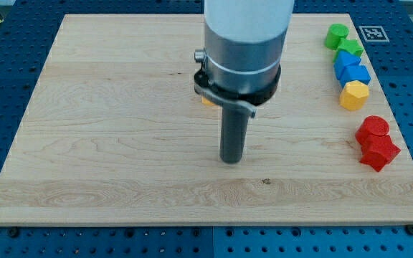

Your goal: Move your arm to the bottom left of the red star

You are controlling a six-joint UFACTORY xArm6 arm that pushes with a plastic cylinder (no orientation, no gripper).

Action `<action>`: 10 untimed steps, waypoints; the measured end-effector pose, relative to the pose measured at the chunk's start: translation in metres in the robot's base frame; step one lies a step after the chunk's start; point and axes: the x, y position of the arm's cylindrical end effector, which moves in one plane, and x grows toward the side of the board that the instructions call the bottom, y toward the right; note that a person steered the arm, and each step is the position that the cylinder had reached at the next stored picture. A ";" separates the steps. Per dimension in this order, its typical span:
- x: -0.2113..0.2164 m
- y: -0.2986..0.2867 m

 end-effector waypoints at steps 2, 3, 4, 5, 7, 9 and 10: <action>0.007 0.010; -0.001 0.033; -0.001 0.033; 0.009 0.034; 0.036 0.068; 0.062 0.090; 0.069 0.093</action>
